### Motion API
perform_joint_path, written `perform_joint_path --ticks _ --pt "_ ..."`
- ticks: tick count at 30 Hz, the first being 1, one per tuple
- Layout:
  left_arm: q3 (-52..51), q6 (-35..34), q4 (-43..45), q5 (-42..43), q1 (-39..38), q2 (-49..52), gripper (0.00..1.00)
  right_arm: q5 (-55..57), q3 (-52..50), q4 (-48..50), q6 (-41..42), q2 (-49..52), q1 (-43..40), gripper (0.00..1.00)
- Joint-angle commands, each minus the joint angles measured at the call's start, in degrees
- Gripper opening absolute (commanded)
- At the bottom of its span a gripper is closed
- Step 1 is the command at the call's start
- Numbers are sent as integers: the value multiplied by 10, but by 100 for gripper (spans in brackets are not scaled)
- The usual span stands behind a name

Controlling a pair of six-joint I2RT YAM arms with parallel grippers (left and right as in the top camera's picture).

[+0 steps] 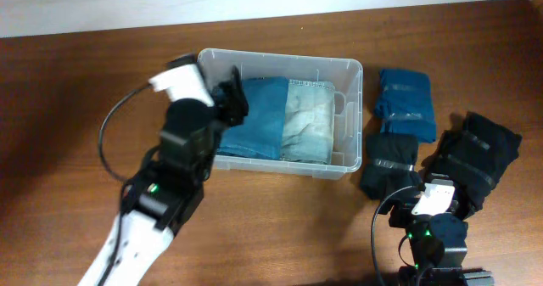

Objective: Pack container
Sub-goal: 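Press and tuck the dark-blue jeans flat with the left gripper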

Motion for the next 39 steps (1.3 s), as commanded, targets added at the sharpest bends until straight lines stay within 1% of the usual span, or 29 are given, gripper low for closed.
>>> perform_joint_path --ticks 1,3,4,5,10,15,17,20,28,34,35,37,39 --pt "-2 239 7 111 1 61 32 -1 -4 0 -2 -5 -4 98" --pt "-2 260 26 125 1 100 13 -1 -4 0 -3 -5 -4 98" --pt "-2 260 37 125 1 118 1 -1 -4 0 -2 -5 -4 98" --pt "-2 260 49 125 1 139 0 -1 -4 0 -3 -5 -4 98" --pt "2 281 84 125 1 238 0 -1 -4 0 -2 -5 -4 98" --pt "23 281 84 125 1 329 0 -1 -4 0 -2 -5 -4 98" --pt "33 281 77 125 1 348 1 -1 -4 0 -2 -5 -4 98" --pt "38 281 69 125 1 349 0 -1 -4 0 -2 -5 -4 98" --pt "47 281 -36 125 1 369 0 -1 -4 0 -2 -5 -4 98" --pt "51 281 -49 125 4 388 0 -1 -4 0 -2 -5 -4 98" --pt "62 281 -61 124 5 388 0 -1 -4 0 -2 -5 -4 98" --pt "110 282 -115 118 5 385 0 -1 -4 0 -2 -5 -4 98" --pt "191 281 -180 118 5 383 0 -1 -4 0 -2 -5 -4 98"
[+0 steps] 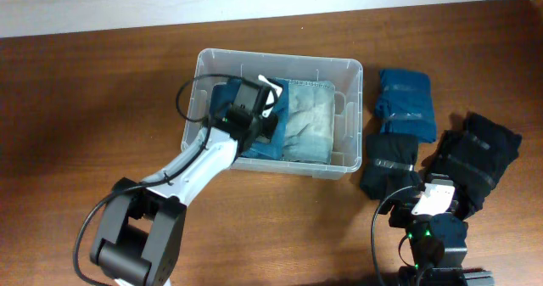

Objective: Pack container
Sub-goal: 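Press and tuck the dark-blue jeans flat with the left gripper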

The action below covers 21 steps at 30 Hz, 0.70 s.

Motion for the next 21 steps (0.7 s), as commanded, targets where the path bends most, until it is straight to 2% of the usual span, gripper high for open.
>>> perform_joint_path --ticks 1,6,10,17,21 --pt "116 11 -89 1 4 18 0 -1 -4 -1 -3 -5 -4 98" --pt "234 29 -170 7 5 19 0 -1 -4 -1 -2 -5 -4 98" --pt "235 30 -214 8 5 39 0 -1 -4 -1 -2 -5 -4 98" --pt "235 30 -249 53 4 183 0 -1 -4 -1 -2 -5 -4 98" --pt "236 26 -262 56 4 217 0 -1 -4 -1 -2 -5 -4 98"
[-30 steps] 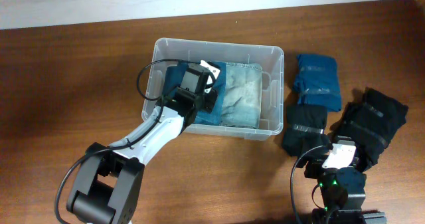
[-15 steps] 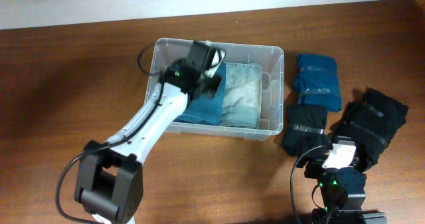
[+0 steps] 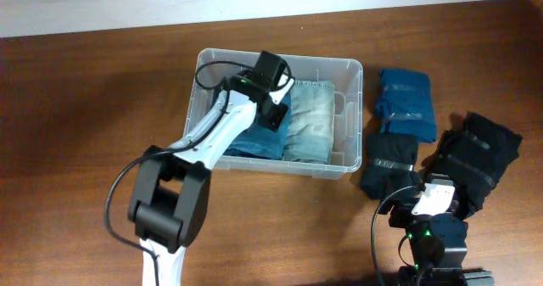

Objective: Pack container
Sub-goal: 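Press and tuck the dark-blue jeans flat with the left gripper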

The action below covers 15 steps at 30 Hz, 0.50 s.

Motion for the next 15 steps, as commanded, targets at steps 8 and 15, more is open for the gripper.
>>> perform_joint_path --ticks 8,15 --pt "110 0 -134 -36 4 3 6 -1 -4 -1 -2 -5 -4 98" --pt "257 -28 -239 -130 14 -85 66 -1 -4 -1 -2 -5 -4 98"
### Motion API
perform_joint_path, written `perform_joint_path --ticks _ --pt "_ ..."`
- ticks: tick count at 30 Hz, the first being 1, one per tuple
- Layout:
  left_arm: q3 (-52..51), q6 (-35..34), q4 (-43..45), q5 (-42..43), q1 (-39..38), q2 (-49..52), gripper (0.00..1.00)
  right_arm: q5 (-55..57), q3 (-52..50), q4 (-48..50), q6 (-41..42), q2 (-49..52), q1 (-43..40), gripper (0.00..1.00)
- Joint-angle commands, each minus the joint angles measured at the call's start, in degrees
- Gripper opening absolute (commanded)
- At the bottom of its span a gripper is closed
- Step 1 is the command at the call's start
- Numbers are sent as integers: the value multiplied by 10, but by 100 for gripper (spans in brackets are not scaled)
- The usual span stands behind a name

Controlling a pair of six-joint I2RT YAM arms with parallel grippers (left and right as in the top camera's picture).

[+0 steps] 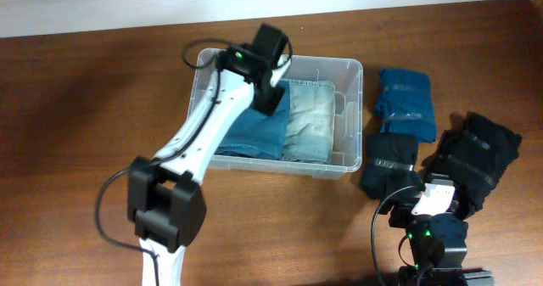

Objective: Pack container

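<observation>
A clear plastic container point(349, 160) stands at the table's middle. Inside lie folded dark blue jeans point(250, 135) on the left and folded light-wash jeans point(310, 120) on the right. My left gripper point(271, 98) reaches down from the far rim to the seam between the two pairs; its fingers are dark against the cloth and their state does not show. My right gripper point(431, 191) rests at the front right beside the black clothes, with its fingers hidden.
Right of the container lie a folded blue garment point(405, 103), a folded black garment point(389, 163) and a larger black garment point(477, 154). The left arm point(199, 133) spans the container's left end. A pale wall runs along the far table edge.
My left wrist has moved from the container's middle toward its far wall. The fingers still point at the seam between the jeans. The right arm and the outside garments have not moved.
First my left gripper was at the container's left end by the dark blue jeans. Then it was on those jeans nearer the middle, then at the seam with the light-wash pair. Now it sits by the far wall. The right arm stayed still throughout.
</observation>
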Motion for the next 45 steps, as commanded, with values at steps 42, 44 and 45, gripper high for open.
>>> perform_joint_path --ticks 42,44,45 --pt "18 94 -95 204 261 80 2 -1 -4 0 -2 -5 -4 98" --pt "18 35 -99 180 261 80 1 -1 -4 0 -2 -5 -4 98" --pt "18 8 -104 169 261 79 1 -1 -4 0 -2 -5 -4 98"
